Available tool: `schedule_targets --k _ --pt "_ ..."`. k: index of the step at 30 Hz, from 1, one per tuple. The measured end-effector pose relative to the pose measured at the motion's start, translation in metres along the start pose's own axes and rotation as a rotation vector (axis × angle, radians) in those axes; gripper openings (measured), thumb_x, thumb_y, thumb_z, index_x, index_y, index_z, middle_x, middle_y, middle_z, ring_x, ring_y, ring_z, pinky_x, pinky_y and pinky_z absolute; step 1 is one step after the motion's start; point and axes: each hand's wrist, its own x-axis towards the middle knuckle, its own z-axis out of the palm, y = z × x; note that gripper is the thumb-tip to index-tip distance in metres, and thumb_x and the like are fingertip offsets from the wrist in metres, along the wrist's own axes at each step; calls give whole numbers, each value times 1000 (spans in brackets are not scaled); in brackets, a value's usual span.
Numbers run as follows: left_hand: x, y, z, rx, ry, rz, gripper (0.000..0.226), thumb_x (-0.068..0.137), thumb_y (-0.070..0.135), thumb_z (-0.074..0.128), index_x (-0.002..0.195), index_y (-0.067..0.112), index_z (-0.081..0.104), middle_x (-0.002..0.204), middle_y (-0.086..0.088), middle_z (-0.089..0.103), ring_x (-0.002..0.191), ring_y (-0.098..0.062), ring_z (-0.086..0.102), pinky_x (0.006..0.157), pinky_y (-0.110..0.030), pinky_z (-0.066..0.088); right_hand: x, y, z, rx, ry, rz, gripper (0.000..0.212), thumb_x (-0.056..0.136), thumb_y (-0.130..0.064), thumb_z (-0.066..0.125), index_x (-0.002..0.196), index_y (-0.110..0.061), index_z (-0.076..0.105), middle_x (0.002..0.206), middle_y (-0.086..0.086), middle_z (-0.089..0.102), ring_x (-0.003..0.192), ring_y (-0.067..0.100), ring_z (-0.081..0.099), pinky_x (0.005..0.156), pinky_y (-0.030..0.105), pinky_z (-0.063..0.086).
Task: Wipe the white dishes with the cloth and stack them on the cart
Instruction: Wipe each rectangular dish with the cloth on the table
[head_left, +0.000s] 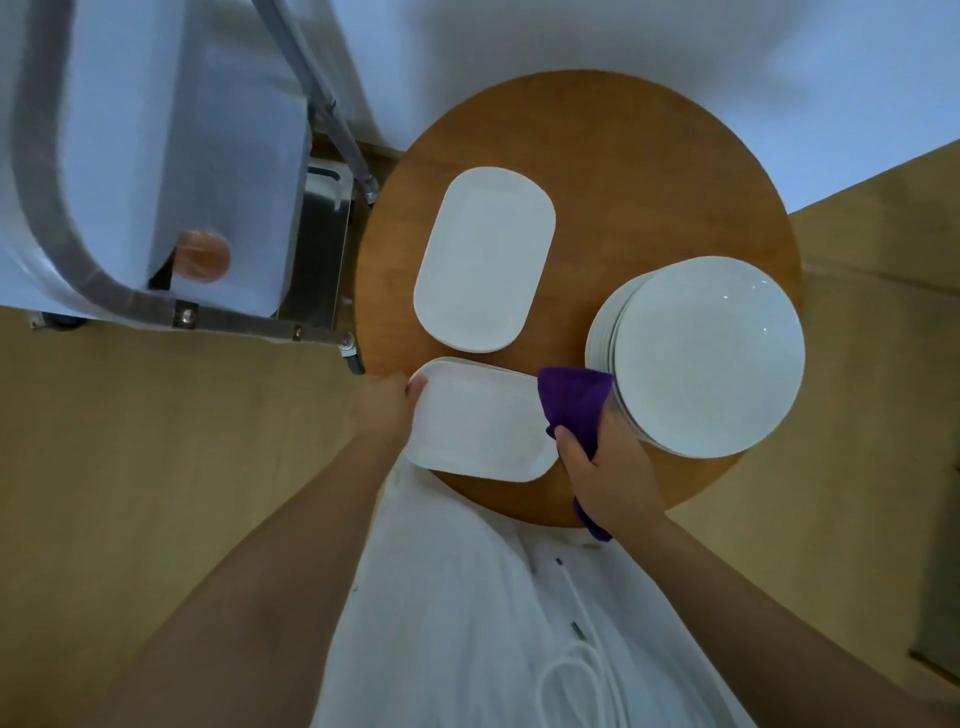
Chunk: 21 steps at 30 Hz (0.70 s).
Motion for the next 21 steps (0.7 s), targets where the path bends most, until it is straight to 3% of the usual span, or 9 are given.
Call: schedule_targets --k 3,7,10,12,14,16,18,21 --pt "7 11 -7 187 -60 -25 46 102 44 29 86 15 61 70 -1 55 73 -20 60 70 -33 52 3 -1 3 13 -34 24 14 91 -27 55 94 -26 42 73 -19 48 66 1 51 52 7 33" --pt "12 23 -17 379 -97 -51 47 101 47 31 69 21 52 63 3 49 57 -12 49 55 -24 38 7 -3 6 46 -59 36 12 92 -26 55 92 -20 45 71 -16 47 64 1 49 51 8 34" --pt "10 30 -25 434 -120 -69 45 99 52 34 73 21 53 64 3 50 56 -11 47 57 -25 39 11 -7 7 88 -81 35 11 92 -26 54 90 -19 47 70 -13 48 64 3 49 51 7 36" --pt "9 31 -32 357 -101 -100 44 97 52 40 80 16 59 69 0 55 65 -14 55 64 -27 47 13 -10 6 112 -82 32 10 92 -26 55 88 -19 48 69 -12 49 64 4 50 52 8 37" --pt "12 36 -42 105 -35 -108 33 96 41 47 94 12 63 83 -5 62 79 -21 61 77 -35 55 16 -13 5 147 -61 34 14 92 -25 56 82 -24 46 68 -12 49 62 3 50 53 7 39" --pt "16 47 -54 -208 72 -144 26 96 31 47 108 12 59 96 -2 61 91 -22 60 85 -38 53 18 -17 4 183 -22 33 24 91 -22 57 75 -30 41 65 -11 48 59 4 49 53 6 39" --pt "20 60 -66 -423 180 -205 26 98 31 45 114 15 58 98 3 56 94 -19 56 81 -31 46 20 -21 3 193 7 28 28 91 -21 58 73 -31 38 64 -11 47 57 5 48 52 6 39" --pt "26 72 -76 -344 179 -167 36 99 43 44 102 11 59 93 -4 60 90 -19 59 79 -29 45 23 -25 2 184 20 20 29 91 -22 58 73 -32 38 65 -13 47 59 5 49 53 3 38"
